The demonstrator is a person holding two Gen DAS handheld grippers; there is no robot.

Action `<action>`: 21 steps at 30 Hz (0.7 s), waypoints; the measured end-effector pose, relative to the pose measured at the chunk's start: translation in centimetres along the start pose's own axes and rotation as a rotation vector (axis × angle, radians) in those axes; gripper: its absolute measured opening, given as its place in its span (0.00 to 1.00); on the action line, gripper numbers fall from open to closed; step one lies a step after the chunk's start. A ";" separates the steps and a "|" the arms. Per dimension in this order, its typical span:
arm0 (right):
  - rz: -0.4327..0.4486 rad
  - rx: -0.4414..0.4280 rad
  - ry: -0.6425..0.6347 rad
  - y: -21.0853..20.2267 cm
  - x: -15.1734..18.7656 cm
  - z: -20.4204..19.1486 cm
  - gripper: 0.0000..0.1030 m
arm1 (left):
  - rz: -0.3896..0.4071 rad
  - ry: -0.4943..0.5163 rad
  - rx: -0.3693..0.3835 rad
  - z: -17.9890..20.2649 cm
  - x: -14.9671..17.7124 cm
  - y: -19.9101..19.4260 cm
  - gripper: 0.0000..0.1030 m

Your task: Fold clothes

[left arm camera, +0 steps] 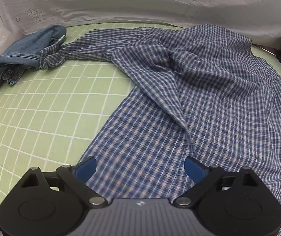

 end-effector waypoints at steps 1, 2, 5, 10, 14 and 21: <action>0.002 0.010 0.008 0.0 -0.3 1.0 0.01 | 0.001 0.007 0.008 0.8 -0.2 0.0 0.93; 0.002 0.019 0.016 0.0 -0.5 1.8 0.01 | 0.001 0.015 0.016 1.5 -0.4 0.1 0.93; -0.001 0.028 0.021 0.2 -1.0 3.4 0.01 | 0.004 0.038 0.049 3.6 -1.2 0.1 0.93; -0.023 0.014 -0.035 0.4 -1.0 4.0 0.01 | -0.014 0.056 0.043 4.9 -1.6 0.7 0.84; -0.039 0.005 -0.075 0.5 -0.7 4.0 0.01 | -0.044 0.000 0.053 4.2 -1.0 1.4 0.50; -0.040 0.009 -0.065 0.5 -0.7 4.2 0.01 | -0.014 -0.077 0.043 0.8 -0.5 0.6 0.03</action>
Point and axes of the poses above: each gripper's, at about its wrist camera, not at the fingertips, and y roughly the way its jaws point, z to its right, x to its underside, the point moved 10 cm from there along y, roughly the way its jaws point, and after that the axes turned 9 degrees about y, right-handed, at the moved point
